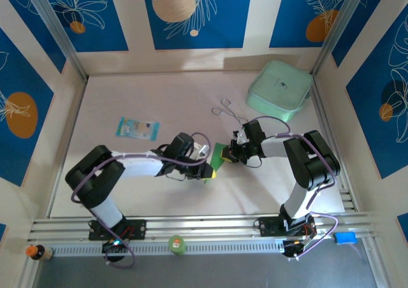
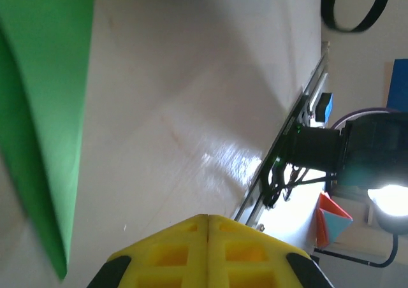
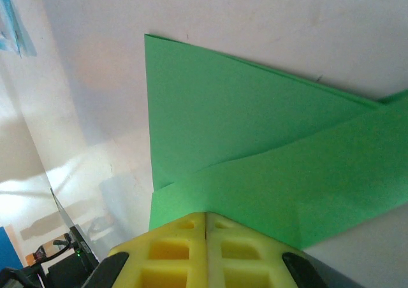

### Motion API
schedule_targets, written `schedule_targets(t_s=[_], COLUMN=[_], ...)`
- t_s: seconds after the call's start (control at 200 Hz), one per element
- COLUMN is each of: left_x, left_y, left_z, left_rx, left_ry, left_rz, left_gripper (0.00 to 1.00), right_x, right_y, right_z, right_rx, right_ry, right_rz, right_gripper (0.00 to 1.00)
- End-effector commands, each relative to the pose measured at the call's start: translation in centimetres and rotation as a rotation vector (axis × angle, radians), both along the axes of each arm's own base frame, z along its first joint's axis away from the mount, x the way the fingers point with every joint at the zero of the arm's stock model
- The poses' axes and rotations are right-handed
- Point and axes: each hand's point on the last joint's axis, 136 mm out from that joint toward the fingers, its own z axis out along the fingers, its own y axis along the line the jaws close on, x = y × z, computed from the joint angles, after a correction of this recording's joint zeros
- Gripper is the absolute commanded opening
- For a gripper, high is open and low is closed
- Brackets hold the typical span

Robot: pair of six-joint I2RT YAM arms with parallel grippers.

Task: Fold a paper plane with a square sheet of paper (pick it up from the middle)
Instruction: Fold the wing for the fifth time at the center of the table.

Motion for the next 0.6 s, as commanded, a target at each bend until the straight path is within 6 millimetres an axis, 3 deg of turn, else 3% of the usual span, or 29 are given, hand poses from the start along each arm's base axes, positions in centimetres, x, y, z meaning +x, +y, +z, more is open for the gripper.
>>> schedule_targets(t_s=[0.0, 0.14, 0.36, 0.5, 0.595], left_x=[1.0, 1.0, -1.5, -3.0, -3.5], left_y=[-0.6, 0.0, 3.4, 5.0, 5.0], left_z=[-1.3, -4.0, -7.3, -8.1, -7.2], left_rx=[0.031, 0.092, 0.195, 0.213, 0.154], left_ry=[0.007, 0.046, 0.122, 0.171, 0.191], left_rz=[-0.014, 0.009, 0.061, 0.093, 0.125], left_gripper=[0.0, 0.0, 0.0, 0.0, 0.0], right_x=[-2.1, -2.1, -2.1, -2.1, -2.0], right_y=[-2.7, -2.7, -2.8, -2.8, -2.8], right_z=[-3.3, -3.3, -3.2, -3.2, -3.2], right_rx=[-0.139, -0.137, -0.141, -0.14, -0.136], right_ry=[0.115, 0.115, 0.111, 0.112, 0.112], right_rz=[-0.042, -0.042, -0.043, -0.044, -0.042], right_gripper=[0.02, 0.02, 0.02, 0.02, 0.02])
